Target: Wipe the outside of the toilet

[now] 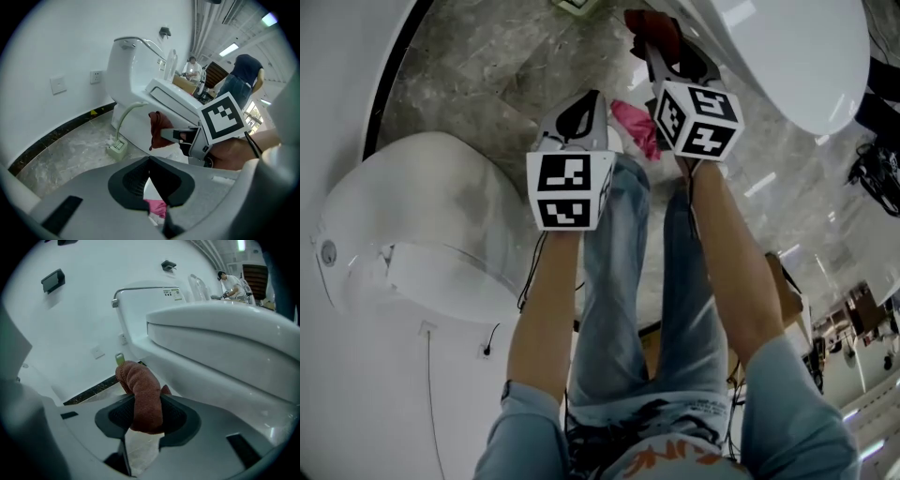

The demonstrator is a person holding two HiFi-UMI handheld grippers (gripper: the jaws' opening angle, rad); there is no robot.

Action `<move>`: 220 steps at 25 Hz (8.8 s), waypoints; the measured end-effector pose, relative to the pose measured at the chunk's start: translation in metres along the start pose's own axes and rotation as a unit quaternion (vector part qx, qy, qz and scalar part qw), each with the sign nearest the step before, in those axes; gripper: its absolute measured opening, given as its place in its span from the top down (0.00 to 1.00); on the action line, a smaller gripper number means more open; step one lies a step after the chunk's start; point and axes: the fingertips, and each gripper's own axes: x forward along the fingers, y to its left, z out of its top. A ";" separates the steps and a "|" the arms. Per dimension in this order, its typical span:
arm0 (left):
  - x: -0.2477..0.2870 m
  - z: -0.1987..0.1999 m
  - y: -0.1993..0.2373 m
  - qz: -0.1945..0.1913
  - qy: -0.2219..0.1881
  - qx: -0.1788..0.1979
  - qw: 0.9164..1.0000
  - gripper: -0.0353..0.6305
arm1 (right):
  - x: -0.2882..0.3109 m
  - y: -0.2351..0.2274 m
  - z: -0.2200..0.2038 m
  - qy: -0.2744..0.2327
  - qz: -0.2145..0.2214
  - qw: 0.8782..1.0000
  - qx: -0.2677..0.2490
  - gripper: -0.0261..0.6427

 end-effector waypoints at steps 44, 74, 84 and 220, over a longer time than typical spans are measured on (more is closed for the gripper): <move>0.035 -0.029 -0.144 -0.052 0.047 0.087 0.994 0.95 | -0.103 -0.119 -0.055 -0.012 -0.049 0.992 0.117 0.74; 0.032 -0.039 -0.104 -0.007 0.035 0.017 0.999 0.95 | -0.136 -0.154 -0.122 0.068 -0.083 0.988 0.111 0.74; 0.032 -0.042 -0.021 -0.011 0.030 -0.005 0.999 0.95 | -0.043 -0.051 -0.094 0.048 -0.052 0.990 0.124 0.74; -0.485 0.387 -0.442 0.115 -0.465 0.115 0.870 0.95 | -0.686 -0.040 0.438 -0.396 0.082 0.894 -0.194 0.74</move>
